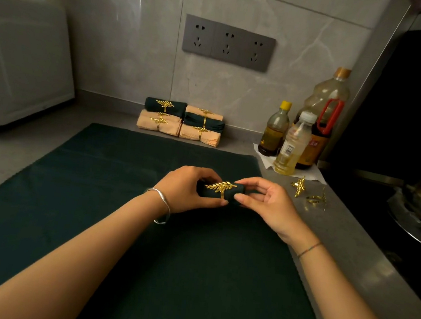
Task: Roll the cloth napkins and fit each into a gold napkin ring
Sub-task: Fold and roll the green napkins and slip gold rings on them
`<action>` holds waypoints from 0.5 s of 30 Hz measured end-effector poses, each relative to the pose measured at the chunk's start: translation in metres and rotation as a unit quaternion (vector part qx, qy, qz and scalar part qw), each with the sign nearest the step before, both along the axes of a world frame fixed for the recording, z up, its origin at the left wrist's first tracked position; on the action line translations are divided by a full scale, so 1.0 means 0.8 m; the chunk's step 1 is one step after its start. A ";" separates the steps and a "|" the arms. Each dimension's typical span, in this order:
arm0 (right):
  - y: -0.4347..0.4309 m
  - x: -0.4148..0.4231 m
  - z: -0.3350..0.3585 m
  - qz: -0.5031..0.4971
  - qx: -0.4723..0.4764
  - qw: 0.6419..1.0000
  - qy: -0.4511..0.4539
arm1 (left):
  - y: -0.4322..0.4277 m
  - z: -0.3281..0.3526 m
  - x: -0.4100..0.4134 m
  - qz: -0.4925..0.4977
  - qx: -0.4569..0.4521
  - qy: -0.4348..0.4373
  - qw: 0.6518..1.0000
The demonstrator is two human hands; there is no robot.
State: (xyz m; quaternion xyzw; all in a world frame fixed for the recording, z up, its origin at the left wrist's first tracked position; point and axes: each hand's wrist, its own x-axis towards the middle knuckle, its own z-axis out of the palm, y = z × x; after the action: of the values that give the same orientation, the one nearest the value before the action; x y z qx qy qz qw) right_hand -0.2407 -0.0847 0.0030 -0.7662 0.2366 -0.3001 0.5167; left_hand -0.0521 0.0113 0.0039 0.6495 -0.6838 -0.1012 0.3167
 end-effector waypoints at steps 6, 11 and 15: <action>-0.010 -0.012 0.007 -0.010 0.013 1.000 0.014 | 0.002 0.005 0.010 0.013 0.012 -0.024 1.000; -0.018 -0.023 0.007 -0.005 0.029 0.998 0.050 | -0.001 0.002 0.009 0.003 0.028 -0.024 0.999; -0.025 -0.027 0.001 0.010 -0.005 0.989 0.147 | 0.000 -0.006 0.016 -0.016 0.100 -0.002 0.995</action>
State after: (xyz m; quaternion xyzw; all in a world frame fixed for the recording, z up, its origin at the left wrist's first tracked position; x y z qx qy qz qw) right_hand -0.2621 -0.1050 0.0036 -0.8067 0.3007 -0.1799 0.4758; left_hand -0.0389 0.0114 -0.0009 0.6671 -0.6809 -0.1727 0.2478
